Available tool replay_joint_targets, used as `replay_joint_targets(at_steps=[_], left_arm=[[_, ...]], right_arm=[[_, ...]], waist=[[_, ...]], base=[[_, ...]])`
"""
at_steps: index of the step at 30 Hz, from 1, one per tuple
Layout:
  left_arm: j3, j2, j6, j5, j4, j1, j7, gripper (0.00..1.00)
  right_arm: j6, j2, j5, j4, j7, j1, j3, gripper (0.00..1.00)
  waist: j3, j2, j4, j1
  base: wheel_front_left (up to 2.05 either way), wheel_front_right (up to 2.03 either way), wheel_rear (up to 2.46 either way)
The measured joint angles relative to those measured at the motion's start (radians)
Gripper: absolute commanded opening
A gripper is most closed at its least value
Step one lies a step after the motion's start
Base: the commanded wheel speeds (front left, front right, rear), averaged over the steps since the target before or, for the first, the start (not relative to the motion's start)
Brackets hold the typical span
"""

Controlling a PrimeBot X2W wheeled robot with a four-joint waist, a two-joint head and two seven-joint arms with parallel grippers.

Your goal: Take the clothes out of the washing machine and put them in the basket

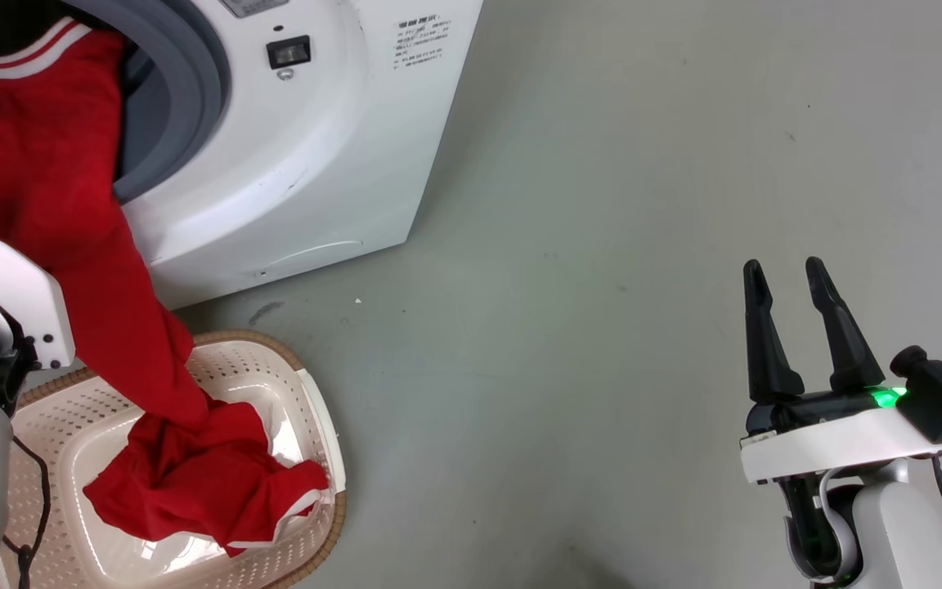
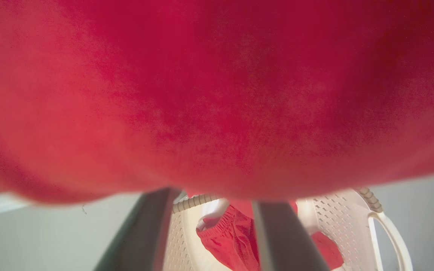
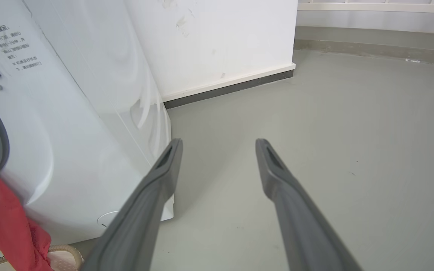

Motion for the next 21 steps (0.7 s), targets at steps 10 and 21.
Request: replay_joint_targets(at_steps=[10, 21], left_arm=[[0.008, -0.052, 0.010, -0.035, 0.020, 0.046, -0.151, 0.00], [0.010, -0.150, 0.037, -0.056, -0.031, 0.179, -0.449, 0.00]], right_arm=[[0.000, 0.000, -0.027, 0.009, 0.000, 0.008, -0.019, 1.00], [0.000, 0.000, -0.081, 0.016, 0.000, 0.057, -0.048, 1.00]], waist=[[-0.079, 0.0000, 0.025, 0.0000], [-0.212, 0.0000, 0.090, -0.0001]], base=[[0.00, 0.00, 0.00], [0.00, 0.00, 0.00]])
